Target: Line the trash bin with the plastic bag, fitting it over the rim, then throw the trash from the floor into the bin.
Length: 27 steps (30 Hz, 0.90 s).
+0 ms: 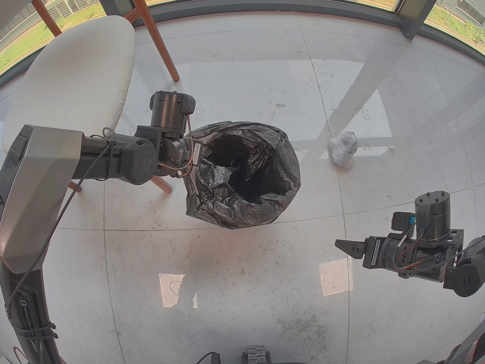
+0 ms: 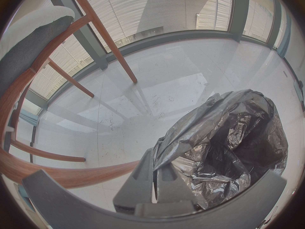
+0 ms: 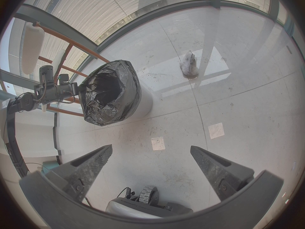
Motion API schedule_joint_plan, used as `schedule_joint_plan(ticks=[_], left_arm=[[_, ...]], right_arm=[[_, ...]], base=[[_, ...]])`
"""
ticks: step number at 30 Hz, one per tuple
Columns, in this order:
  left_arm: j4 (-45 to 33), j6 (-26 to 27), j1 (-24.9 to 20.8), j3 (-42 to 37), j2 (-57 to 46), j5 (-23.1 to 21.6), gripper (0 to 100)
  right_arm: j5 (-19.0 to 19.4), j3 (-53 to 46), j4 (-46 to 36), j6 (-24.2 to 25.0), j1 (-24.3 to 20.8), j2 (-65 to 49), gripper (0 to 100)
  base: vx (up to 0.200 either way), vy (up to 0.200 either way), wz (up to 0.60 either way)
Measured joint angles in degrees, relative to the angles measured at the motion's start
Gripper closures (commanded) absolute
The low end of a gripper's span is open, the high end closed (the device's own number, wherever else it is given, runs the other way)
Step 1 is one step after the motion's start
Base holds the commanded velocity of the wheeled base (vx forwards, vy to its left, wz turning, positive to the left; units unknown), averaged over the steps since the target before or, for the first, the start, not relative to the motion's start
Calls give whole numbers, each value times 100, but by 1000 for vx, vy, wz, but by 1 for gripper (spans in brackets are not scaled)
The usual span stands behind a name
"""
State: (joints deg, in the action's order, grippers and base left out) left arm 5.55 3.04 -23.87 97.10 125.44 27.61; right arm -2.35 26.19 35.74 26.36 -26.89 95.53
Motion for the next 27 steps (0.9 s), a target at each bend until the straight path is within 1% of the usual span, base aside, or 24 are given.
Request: schedule_joint_plan(ticks=[8, 9, 16, 20, 23, 27], left_arm=[[22, -11, 2, 33, 11, -13, 100], [13, -11, 0, 22, 9, -13, 0], [96, -15, -5, 23, -13, -17, 0], [204, -182, -18, -55, -96, -20, 0], [204, -293, -24, -215, -311, -20, 0], [169, -339, -46, -601, -841, -55, 0]], right_arm=[[-10, -9, 2, 0, 5, -5, 0], [-11, -9, 2, 0, 5, -5, 0], [-16, -9, 0, 2, 20, -10, 0], [-16, -33, 6, 9, 41, -22, 0], [-11, -76, 6, 9, 93, -44, 0], [-5, -124, 6, 11, 190, -93, 0]], base=[[0, 0, 0], [0, 0, 0], [0, 0, 0], [0, 0, 0], [0, 0, 0], [0, 0, 0]])
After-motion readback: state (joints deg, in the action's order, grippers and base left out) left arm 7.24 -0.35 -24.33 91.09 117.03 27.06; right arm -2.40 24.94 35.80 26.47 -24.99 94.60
